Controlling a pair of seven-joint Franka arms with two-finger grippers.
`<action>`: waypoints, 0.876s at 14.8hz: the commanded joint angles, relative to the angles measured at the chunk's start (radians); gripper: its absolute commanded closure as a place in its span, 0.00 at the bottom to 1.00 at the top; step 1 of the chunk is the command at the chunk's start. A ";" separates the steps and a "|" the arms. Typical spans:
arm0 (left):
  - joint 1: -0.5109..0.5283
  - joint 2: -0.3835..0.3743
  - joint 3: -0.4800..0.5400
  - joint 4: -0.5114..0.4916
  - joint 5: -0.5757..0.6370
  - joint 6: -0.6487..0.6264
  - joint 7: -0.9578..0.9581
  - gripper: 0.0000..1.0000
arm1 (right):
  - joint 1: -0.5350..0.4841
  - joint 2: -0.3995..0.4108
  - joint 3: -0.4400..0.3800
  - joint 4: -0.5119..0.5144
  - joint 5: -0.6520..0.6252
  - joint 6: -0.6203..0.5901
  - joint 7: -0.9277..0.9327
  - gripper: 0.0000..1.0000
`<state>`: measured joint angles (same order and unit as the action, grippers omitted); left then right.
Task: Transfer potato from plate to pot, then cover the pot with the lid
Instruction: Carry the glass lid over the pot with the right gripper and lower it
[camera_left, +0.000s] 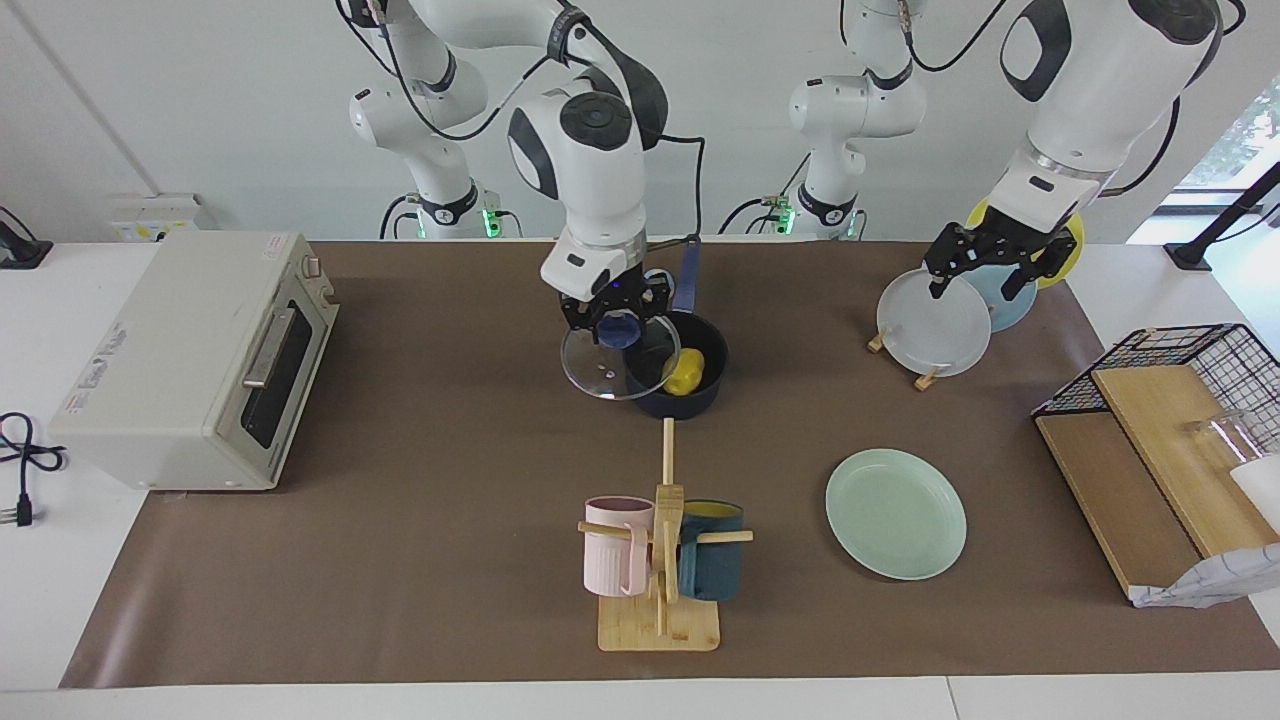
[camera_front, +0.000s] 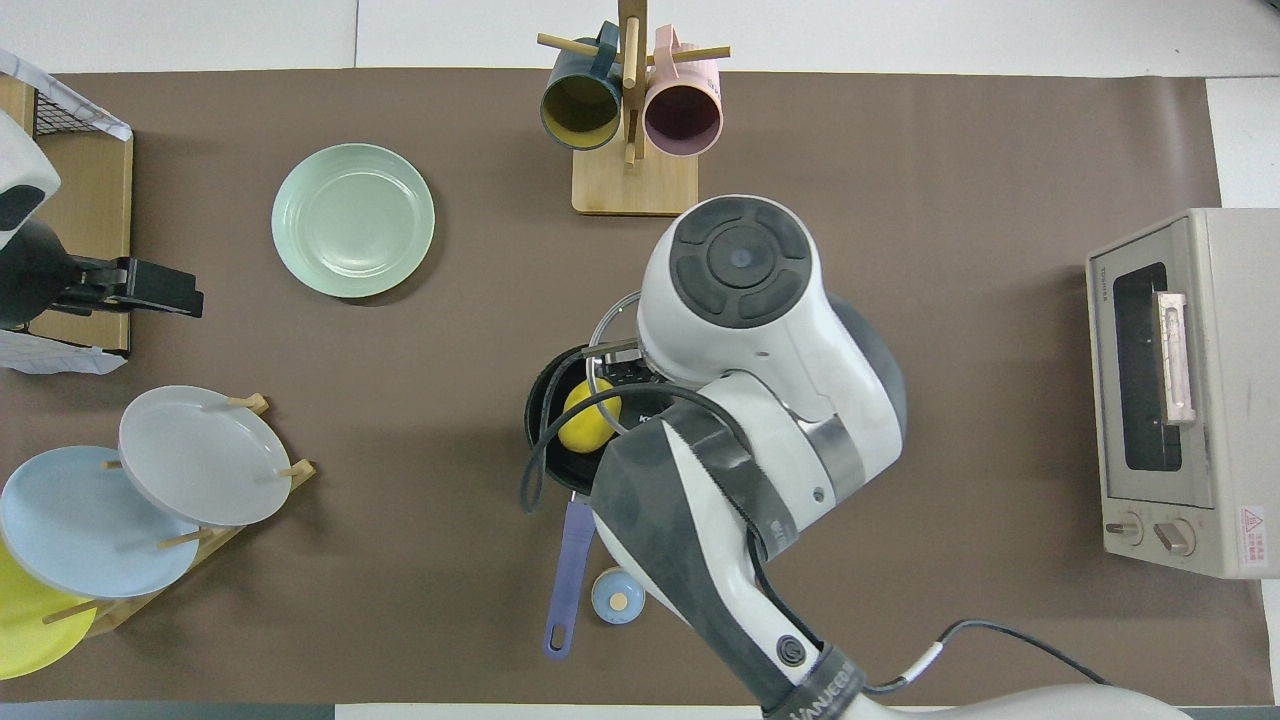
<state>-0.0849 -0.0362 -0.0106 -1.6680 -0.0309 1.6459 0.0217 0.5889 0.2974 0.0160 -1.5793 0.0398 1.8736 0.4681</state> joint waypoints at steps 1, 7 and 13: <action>0.007 -0.007 -0.015 0.040 0.006 -0.079 0.012 0.00 | 0.049 0.107 -0.004 0.130 -0.049 -0.017 0.069 1.00; -0.007 0.038 -0.015 0.180 0.023 -0.219 0.012 0.00 | 0.089 0.141 -0.002 0.113 -0.048 0.039 0.119 1.00; -0.009 -0.005 -0.015 0.074 0.025 -0.133 0.011 0.00 | 0.103 0.135 -0.002 0.068 -0.035 0.055 0.164 1.00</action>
<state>-0.0864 -0.0206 -0.0267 -1.5605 -0.0211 1.4840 0.0228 0.6867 0.4420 0.0154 -1.4939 0.0060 1.9161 0.6032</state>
